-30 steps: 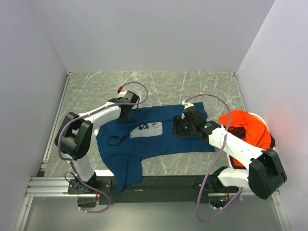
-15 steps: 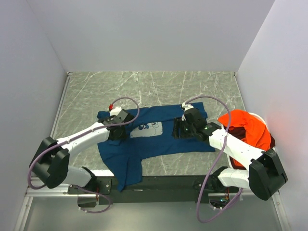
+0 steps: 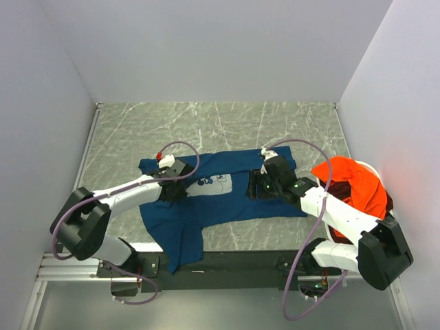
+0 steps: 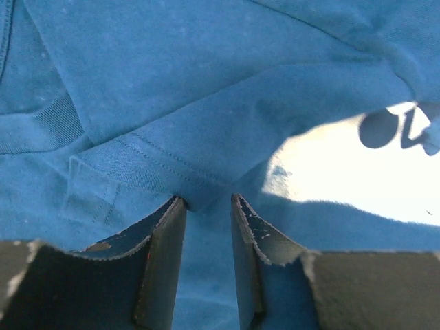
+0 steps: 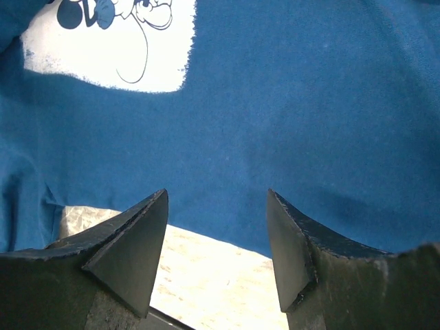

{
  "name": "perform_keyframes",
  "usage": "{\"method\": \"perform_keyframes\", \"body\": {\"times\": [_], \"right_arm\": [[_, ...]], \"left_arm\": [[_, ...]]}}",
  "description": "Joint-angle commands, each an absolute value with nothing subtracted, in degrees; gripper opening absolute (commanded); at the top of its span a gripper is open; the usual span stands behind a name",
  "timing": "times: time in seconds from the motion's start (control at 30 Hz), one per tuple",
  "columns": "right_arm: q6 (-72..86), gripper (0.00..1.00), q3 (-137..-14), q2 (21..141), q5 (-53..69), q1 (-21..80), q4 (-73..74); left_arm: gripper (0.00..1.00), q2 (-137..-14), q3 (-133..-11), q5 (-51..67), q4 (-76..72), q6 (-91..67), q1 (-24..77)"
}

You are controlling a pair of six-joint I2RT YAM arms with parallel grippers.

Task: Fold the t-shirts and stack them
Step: Fold the tshirt

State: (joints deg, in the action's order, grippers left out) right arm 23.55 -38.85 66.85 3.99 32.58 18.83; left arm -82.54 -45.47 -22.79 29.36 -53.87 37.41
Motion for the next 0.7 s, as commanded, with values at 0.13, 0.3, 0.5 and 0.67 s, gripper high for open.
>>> {"method": "perform_keyframes", "body": {"times": [0.13, 0.3, 0.5, 0.67], "right_arm": [[24.26, 0.65, -38.06, 64.86, 4.04, 32.17, 17.23], [24.26, 0.65, -38.14, 65.04, 3.87, 32.17, 17.40], [24.34, 0.65, -37.97, 65.13, 3.78, 32.17, 17.31], [24.26, 0.65, -38.32, 65.48, 3.95, 32.17, 17.40]], "left_arm": [[0.39, -84.81, -48.78, -27.51, 26.63, -53.70, 36.56], [0.35, -86.57, -50.62, -27.42, 26.28, -51.95, 35.16], [0.29, -86.05, -52.03, -26.98, 27.16, -50.89, 35.07], [0.28, -86.31, -52.21, -26.72, 26.90, -50.19, 34.37]]}}
